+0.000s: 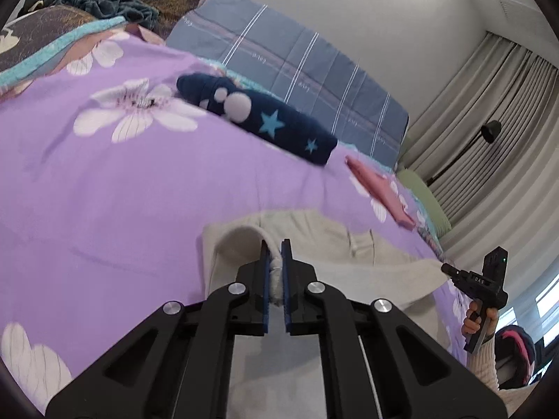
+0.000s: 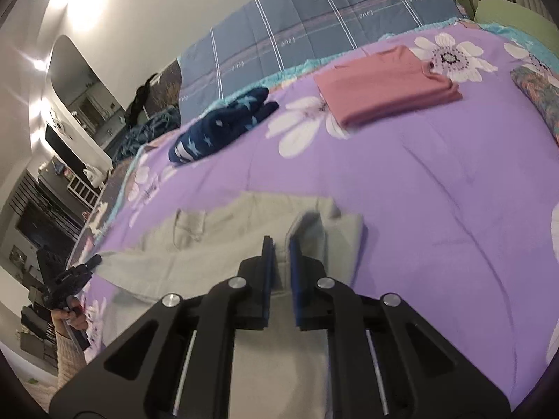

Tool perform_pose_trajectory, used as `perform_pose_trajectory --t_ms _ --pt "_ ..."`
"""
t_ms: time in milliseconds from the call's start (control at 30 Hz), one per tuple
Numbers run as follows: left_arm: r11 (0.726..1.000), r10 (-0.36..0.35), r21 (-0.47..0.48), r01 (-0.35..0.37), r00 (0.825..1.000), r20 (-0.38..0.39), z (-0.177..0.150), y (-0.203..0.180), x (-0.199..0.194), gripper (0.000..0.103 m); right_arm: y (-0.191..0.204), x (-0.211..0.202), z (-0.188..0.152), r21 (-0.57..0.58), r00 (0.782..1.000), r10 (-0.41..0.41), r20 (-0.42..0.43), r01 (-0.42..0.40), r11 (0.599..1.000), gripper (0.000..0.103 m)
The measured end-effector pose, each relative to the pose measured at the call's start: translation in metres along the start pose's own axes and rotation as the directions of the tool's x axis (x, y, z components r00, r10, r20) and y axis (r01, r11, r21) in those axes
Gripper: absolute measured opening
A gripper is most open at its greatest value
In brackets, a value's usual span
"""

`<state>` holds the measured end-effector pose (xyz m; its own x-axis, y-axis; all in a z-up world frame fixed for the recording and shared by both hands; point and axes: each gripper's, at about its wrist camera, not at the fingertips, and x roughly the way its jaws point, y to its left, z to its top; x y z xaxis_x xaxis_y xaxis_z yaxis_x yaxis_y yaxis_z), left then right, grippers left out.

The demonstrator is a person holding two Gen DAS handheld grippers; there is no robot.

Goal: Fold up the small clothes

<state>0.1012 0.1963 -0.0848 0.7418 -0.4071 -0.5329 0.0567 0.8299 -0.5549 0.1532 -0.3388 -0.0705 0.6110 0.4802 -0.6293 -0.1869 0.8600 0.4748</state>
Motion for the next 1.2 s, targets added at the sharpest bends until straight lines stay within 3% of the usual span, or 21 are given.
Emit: perform_pose_trajectory --t_ms 167,200,233,300,400,467,600,700,733,767,800,833,900,967,1067,1133,1200 --pt "0.998 0.048 -0.042 -0.047 0.999 0.011 0.038 0.006 0.038 0.006 -0.009 0.019 0.044 0.115 0.999 0.013 0.031 -0.016 0.993 0.010" --pt "0.995 0.087 -0.060 -0.086 0.996 0.012 0.043 0.012 0.048 0.016 -0.012 0.026 0.052 0.139 0.999 -0.021 0.038 0.015 0.990 0.014" --pt "0.985 0.152 -0.085 -0.151 0.988 0.012 0.047 0.020 0.058 0.039 -0.017 0.036 0.060 0.147 0.993 -0.109 0.048 0.101 0.984 0.033" --pt "0.962 0.255 -0.113 -0.251 0.967 0.027 0.048 0.027 0.064 0.050 -0.026 0.048 0.063 0.159 0.972 -0.229 0.044 0.220 0.963 0.044" --pt "0.974 0.218 -0.072 -0.215 0.975 0.031 0.042 0.032 0.056 0.055 -0.034 0.050 0.051 0.152 0.992 -0.127 0.014 0.123 0.981 0.048" --pt "0.971 0.236 -0.032 -0.236 0.972 0.003 0.037 0.036 0.055 0.062 -0.034 0.049 0.045 0.104 0.994 -0.113 0.002 0.113 0.988 0.051" --pt "0.976 0.217 0.010 -0.217 0.968 -0.126 0.030 0.043 0.075 0.063 -0.030 0.058 0.044 0.032 0.994 -0.100 -0.048 0.101 0.994 0.055" --pt "0.968 0.247 0.071 -0.240 0.962 -0.116 0.031 0.036 0.088 0.059 -0.021 0.075 0.050 -0.004 0.994 -0.063 -0.091 0.063 0.998 0.056" --pt "0.970 0.238 0.084 -0.229 0.964 -0.116 0.033 0.033 0.091 0.036 -0.018 0.083 0.053 -0.021 0.992 -0.070 -0.105 0.068 0.997 0.056" --pt "0.976 0.211 0.086 -0.202 0.969 -0.126 0.037 0.030 0.094 0.020 -0.015 0.091 0.055 -0.033 0.990 -0.079 -0.114 0.075 0.997 0.054" --pt "0.977 0.204 0.087 -0.194 0.970 -0.132 0.038 0.029 0.096 0.004 -0.012 0.097 0.058 -0.045 0.989 -0.086 -0.121 0.081 0.996 0.033" --pt "0.975 0.210 0.100 -0.199 0.970 -0.120 0.040 0.024 0.095 0.004 -0.008 0.102 0.060 -0.063 0.988 -0.094 -0.125 0.087 0.994 0.000" --pt "0.969 0.213 0.142 -0.201 0.974 -0.077 0.044 0.013 0.088 0.004 -0.002 0.102 0.062 -0.079 0.987 -0.108 -0.120 0.099 0.992 0.000" --pt "0.970 0.175 0.174 -0.170 0.985 -0.010 0.047 -0.002 0.068 0.004 0.007 0.079 0.064 -0.111 0.992 -0.122 -0.026 0.118 0.987 0.000" --pt "0.964 0.162 0.209 -0.167 0.986 0.041 0.052 -0.015 0.057 0.004 0.002 0.042 0.073 -0.084 0.988 -0.126 0.091 0.134 0.987 0.000" --pt "0.958 0.175 0.226 -0.179 0.984 0.035 0.055 -0.016 0.068 0.004 -0.011 0.038 0.081 -0.047 0.986 -0.135 0.100 0.140 0.989 0.000" --pt "0.951 0.204 0.236 -0.197 0.979 -0.006 0.053 -0.010 0.089 0.004 -0.026 0.051 0.083 0.007 0.990 -0.131 0.043 0.130 0.991 0.005"
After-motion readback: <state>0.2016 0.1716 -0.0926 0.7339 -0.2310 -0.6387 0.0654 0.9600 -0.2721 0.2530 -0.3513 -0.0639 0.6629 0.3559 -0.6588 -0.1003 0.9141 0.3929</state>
